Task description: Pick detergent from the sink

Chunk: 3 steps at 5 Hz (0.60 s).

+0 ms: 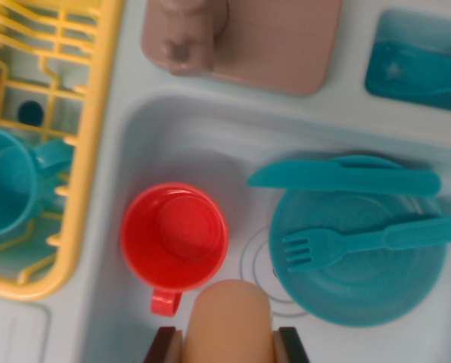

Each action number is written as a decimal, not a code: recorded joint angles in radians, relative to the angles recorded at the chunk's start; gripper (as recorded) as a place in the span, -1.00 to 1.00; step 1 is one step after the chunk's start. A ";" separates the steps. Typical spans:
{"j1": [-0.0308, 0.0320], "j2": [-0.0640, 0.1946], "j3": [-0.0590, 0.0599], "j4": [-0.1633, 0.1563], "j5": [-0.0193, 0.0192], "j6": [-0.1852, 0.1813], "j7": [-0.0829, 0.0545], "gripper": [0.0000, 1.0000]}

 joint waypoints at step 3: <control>-0.0001 -0.016 0.000 0.031 -0.0029 0.047 0.004 1.00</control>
